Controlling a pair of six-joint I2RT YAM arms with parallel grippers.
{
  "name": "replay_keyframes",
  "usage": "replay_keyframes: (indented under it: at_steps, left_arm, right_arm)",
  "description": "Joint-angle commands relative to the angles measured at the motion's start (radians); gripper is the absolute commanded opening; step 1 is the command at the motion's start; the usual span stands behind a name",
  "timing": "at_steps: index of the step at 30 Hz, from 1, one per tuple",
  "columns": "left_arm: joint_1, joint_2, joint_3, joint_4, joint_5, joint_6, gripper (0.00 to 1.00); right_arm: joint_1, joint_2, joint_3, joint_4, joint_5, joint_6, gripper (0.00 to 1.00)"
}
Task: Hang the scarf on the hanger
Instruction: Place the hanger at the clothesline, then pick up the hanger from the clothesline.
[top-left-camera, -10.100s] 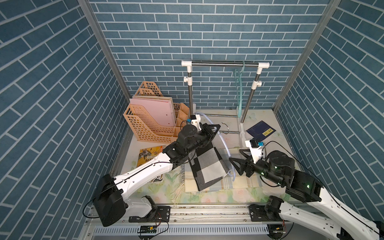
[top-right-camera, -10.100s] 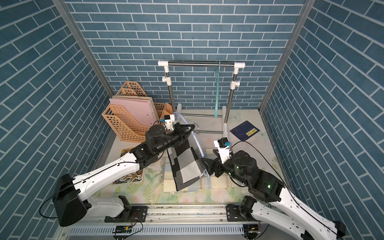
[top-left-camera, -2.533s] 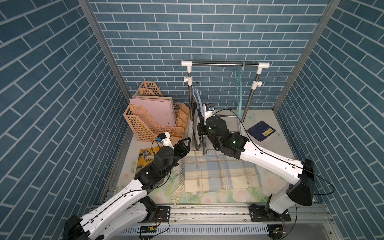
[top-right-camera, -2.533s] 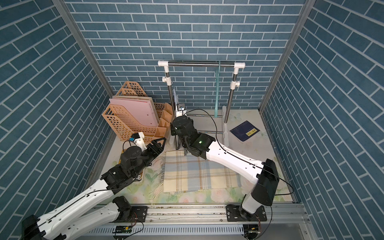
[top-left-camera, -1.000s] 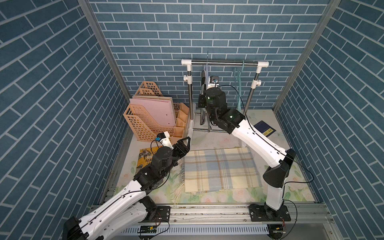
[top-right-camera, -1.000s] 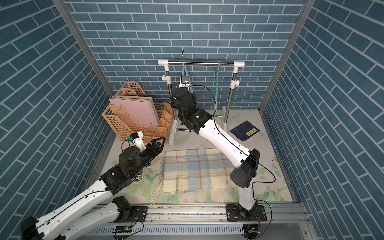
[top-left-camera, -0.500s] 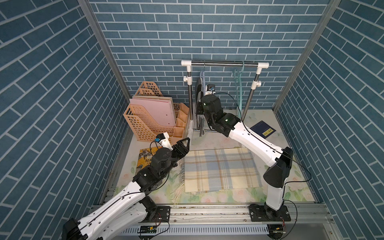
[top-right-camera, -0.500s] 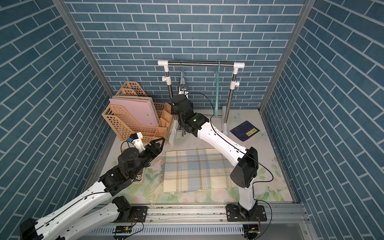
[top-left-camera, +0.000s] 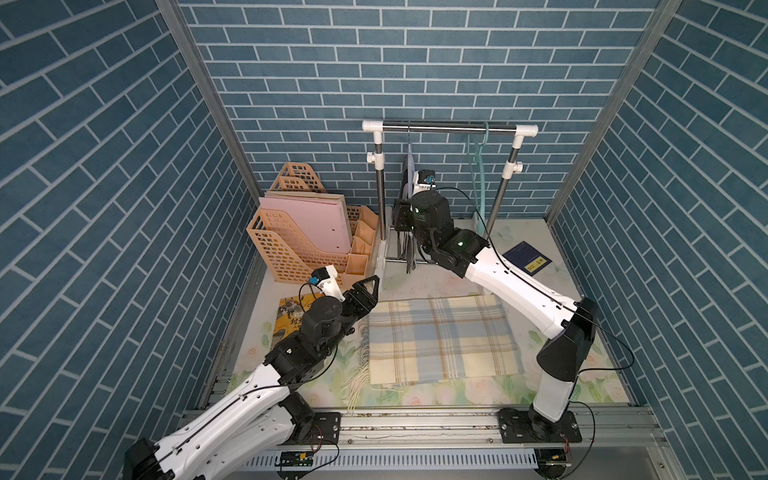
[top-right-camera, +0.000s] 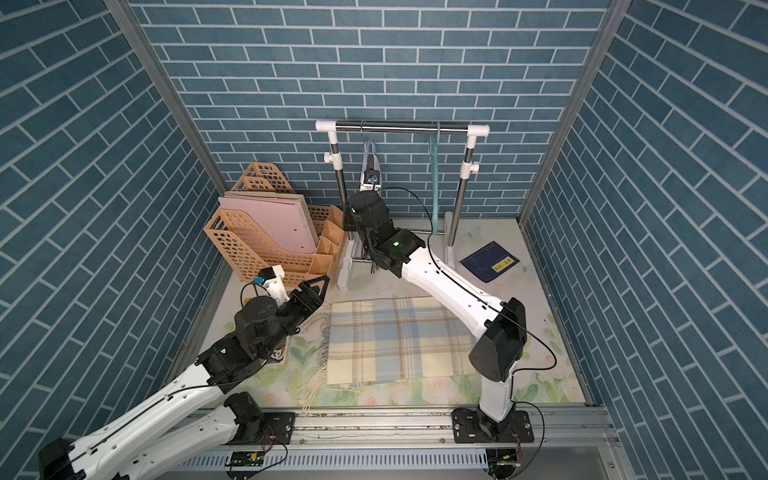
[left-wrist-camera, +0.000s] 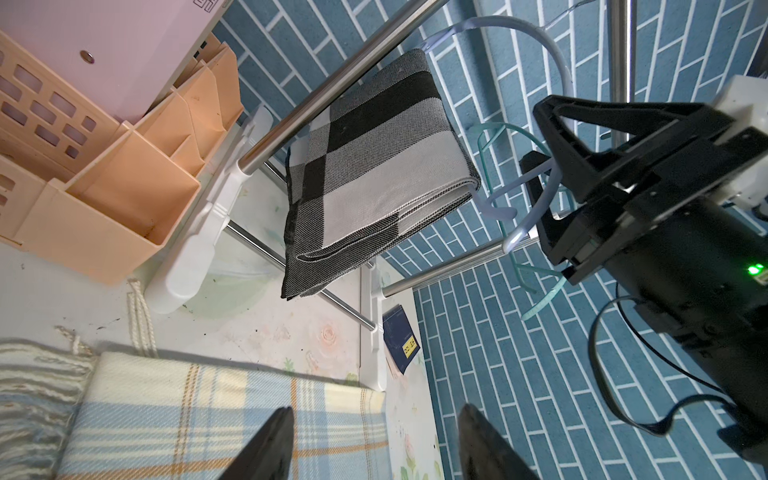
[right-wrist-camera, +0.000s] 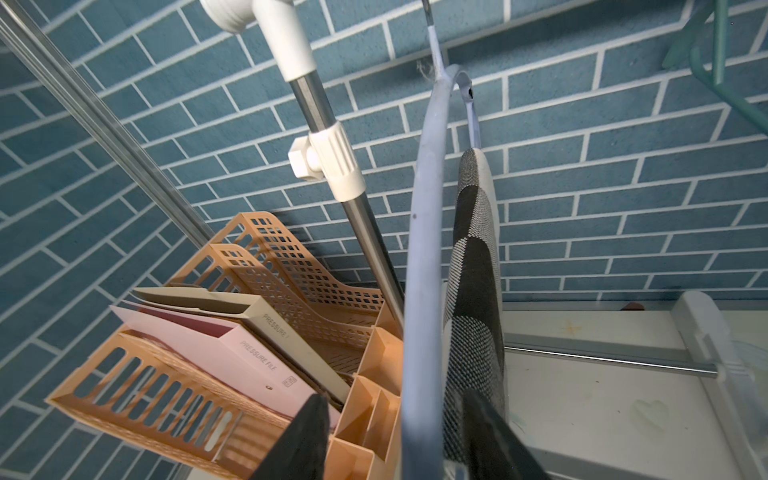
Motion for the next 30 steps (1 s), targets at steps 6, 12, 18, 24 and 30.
replay_keyframes:
  at_steps: [6, 12, 18, 24, 30]
  left_arm:
    - [0.008, -0.018, 0.005, -0.047, -0.02, 0.014, 0.66]
    - [0.007, -0.014, 0.033, -0.114, -0.045, 0.046, 0.69]
    - [0.007, -0.007, 0.054, -0.209, -0.083, 0.094, 0.71]
    - [0.007, 0.019, 0.036, -0.275, -0.101, 0.124, 0.73]
    - [0.007, 0.033, -0.043, -0.203, -0.027, 0.14, 0.73]
  right_arm:
    - [0.013, -0.129, -0.075, 0.014, -0.094, 0.023, 0.9]
    - [0.014, -0.271, -0.193, -0.007, -0.135, 0.016, 0.96]
    - [0.015, -0.47, -0.33, -0.078, -0.183, -0.042, 1.0]
    - [0.013, -0.759, -0.592, -0.147, -0.234, -0.117, 0.99]
    - [0.013, -1.029, -0.871, -0.189, -0.054, -0.15, 0.97]
